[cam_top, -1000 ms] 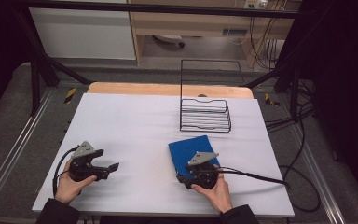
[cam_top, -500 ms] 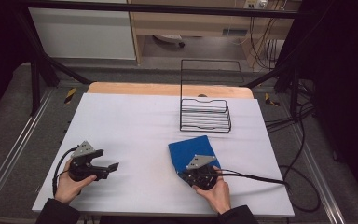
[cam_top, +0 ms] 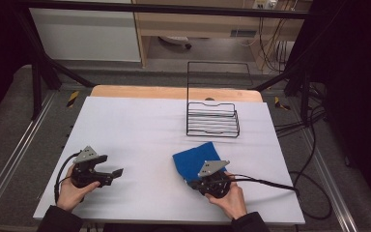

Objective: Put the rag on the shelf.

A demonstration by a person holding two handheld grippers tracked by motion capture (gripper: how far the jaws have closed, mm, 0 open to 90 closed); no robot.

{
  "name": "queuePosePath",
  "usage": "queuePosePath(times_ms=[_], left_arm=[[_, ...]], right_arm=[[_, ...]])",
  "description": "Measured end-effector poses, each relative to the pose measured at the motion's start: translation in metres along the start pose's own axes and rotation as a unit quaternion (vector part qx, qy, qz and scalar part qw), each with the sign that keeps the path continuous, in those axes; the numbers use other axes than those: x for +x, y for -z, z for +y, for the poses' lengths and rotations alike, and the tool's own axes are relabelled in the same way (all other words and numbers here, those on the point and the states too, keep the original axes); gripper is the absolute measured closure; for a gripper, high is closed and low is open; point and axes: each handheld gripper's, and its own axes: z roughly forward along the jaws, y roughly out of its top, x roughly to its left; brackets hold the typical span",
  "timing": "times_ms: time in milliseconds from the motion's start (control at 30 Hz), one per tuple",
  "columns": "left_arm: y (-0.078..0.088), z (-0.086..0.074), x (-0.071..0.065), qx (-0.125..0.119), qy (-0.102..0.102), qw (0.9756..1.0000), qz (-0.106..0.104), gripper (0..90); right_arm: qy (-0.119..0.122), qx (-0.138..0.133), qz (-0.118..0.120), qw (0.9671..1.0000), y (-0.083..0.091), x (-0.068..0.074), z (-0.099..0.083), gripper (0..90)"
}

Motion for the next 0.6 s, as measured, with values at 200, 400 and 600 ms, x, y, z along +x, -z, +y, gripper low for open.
queuePosePath(times_ms=[200, 400, 600], left_arm=[[0.000, 0.001, -0.001, 0.001, -0.001, 1.0000, 0.001, 11.9], [-0.001, 0.003, -0.005, 0.007, 0.000, 1.0000, 0.000, 12.2], [-0.006, 0.014, -0.017, 0.016, -0.001, 0.9999, 0.004, 14.6]], right_arm=[[0.013, 0.014, 0.017, 0.9997, 0.015, 0.001, -0.014, 85.4], [-0.007, -0.004, 0.033, 0.9994, 0.014, -0.001, -0.017, 62.7], [-0.038, -0.058, -0.032, 0.9971, 0.035, -0.016, -0.013, 38.2]])
